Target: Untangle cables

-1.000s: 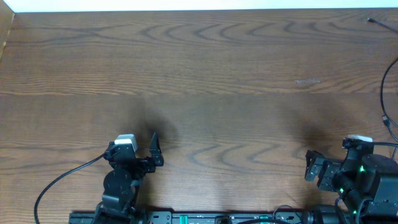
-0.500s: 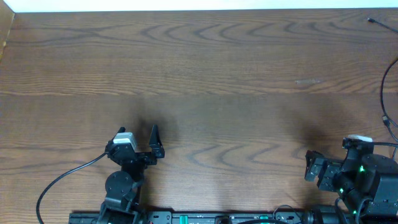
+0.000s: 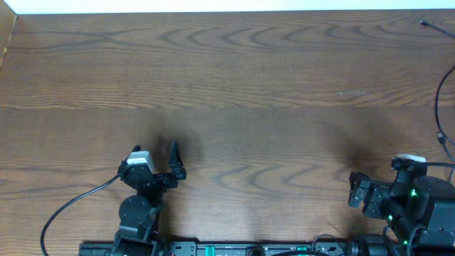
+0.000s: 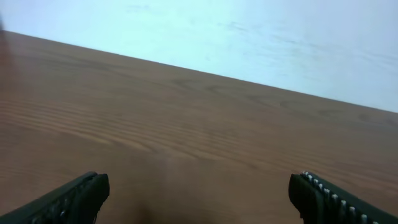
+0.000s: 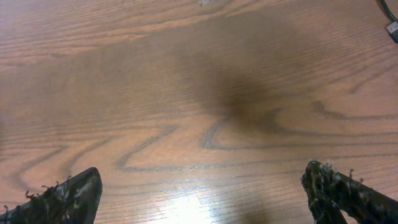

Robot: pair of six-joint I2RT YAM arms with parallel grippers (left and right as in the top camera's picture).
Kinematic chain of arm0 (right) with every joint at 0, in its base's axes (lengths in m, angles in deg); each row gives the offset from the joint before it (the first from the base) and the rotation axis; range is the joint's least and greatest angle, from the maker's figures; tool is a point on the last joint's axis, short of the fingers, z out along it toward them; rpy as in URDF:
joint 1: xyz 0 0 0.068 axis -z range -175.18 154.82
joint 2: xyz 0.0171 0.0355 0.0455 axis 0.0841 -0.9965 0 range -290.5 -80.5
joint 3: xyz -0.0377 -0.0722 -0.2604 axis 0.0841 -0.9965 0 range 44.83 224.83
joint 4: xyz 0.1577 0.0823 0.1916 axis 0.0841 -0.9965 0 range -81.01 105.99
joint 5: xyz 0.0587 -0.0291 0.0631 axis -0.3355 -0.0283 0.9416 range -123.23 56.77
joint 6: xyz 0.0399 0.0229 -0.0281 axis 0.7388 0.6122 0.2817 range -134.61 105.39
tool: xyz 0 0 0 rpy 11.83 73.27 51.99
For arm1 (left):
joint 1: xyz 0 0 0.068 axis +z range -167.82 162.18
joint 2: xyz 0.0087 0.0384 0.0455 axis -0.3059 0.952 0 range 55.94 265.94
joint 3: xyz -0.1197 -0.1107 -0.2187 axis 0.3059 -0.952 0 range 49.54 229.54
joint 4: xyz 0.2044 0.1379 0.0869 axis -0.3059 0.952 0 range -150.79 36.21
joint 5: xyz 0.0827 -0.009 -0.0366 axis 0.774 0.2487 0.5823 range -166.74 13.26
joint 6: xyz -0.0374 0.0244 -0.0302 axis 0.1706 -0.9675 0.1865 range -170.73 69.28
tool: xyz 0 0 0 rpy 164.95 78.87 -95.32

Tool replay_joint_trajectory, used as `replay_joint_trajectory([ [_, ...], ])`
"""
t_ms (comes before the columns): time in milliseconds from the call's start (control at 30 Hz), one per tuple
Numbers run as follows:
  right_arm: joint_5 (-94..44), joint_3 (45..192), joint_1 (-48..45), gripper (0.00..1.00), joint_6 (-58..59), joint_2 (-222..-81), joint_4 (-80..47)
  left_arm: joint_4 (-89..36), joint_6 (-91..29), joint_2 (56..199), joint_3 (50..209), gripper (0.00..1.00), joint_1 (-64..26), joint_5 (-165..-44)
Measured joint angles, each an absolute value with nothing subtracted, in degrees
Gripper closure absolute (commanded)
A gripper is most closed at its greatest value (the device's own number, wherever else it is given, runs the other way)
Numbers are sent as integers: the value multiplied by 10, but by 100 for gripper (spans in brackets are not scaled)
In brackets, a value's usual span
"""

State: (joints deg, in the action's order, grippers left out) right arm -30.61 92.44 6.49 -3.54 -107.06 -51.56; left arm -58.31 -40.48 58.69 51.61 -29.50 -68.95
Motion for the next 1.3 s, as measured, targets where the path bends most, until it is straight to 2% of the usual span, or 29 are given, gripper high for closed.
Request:
replay_joint_trajectory([
  [333,-306,924,65,1,-35,-1071,-516,-583,-451,566,516,2,-222,-689],
  [800,-306,924,65,1,-35,-1071,-516,-583,-610,566,516,2,-217,-689],
  [1300,-306,924,65,1,-35,-1071,-516,-583,-614,566,516,2,-217,-689],
])
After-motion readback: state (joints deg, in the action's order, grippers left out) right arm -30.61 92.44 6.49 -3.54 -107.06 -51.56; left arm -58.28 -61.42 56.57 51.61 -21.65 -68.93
